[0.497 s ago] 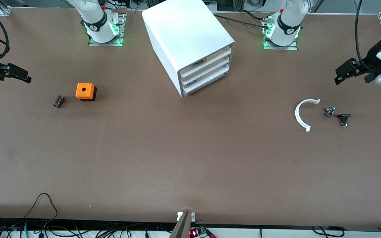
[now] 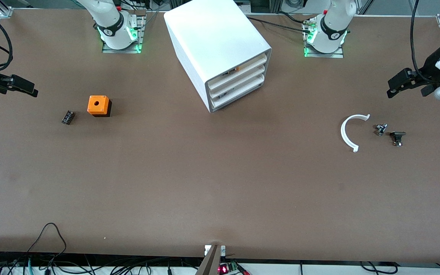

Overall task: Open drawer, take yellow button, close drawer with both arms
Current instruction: 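Move the left gripper toward the white drawer cabinet, then grasp the drawer handle of the white cabinet with the left gripper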

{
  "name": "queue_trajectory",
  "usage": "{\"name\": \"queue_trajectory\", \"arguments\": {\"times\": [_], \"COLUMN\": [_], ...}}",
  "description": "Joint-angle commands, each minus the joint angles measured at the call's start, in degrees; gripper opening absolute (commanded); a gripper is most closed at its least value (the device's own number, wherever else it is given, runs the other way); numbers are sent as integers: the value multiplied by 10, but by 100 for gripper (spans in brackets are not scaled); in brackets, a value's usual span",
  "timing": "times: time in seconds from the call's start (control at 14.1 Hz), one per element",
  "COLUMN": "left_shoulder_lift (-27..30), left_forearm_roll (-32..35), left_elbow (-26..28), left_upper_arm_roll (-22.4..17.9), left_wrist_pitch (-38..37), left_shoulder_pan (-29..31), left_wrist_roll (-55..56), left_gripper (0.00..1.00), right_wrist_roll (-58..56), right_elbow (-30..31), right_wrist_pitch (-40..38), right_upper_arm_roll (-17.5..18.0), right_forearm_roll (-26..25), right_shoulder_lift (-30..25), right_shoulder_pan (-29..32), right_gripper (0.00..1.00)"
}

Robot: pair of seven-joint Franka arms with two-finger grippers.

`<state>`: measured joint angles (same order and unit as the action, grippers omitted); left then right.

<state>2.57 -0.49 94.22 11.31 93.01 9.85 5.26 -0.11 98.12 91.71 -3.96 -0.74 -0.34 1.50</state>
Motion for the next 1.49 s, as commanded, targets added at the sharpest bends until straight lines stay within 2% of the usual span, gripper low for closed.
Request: {"name": "queue_trajectory", "arguments": {"times": [0.0, 0.36, 0.71, 0.85, 0.99, 1.14, 1.35, 1.42], "left_shoulder_lift": [-33, -49, -70, -97, -140, -166, -179, -182], "left_forearm_roll": [-9, -8, -18, -26, -36, -131, -303, -353], "left_elbow": [-32, -38, -8, -5, 24, 59, 167, 188], "left_upper_arm_roll": [6, 19, 47, 47, 63, 68, 72, 80], "left_wrist_pitch": [11, 8, -5, -19, -19, -11, 69, 77], "left_shoulder_pan": [-2, -10, -18, -39, -45, -45, -47, -51], "left_wrist_roll": [-8, -6, -25, -34, -37, -37, -38, -42], "left_gripper": [100, 100, 100, 100, 100, 100, 100, 100], "right_wrist_roll": [-5, -7, -5, -5, -4, -4, -2, -2], "right_elbow": [-5, -4, 12, 33, 56, 80, 95, 95], "right_wrist_pitch": [-2, -1, 2, 14, 29, 45, 49, 48], "right_upper_arm_roll": [0, 1, 7, 7, 7, 7, 7, 7], "right_forearm_roll": [3, 1, -1, -1, -1, -1, -1, -1], "right_shoulder_lift": [0, -1, -12, -26, -40, -55, -65, -65], "right_shoulder_pan": [-1, -2, -4, -4, -4, -4, -4, -4], "right_gripper": [100, 100, 100, 100, 100, 100, 100, 100]}}
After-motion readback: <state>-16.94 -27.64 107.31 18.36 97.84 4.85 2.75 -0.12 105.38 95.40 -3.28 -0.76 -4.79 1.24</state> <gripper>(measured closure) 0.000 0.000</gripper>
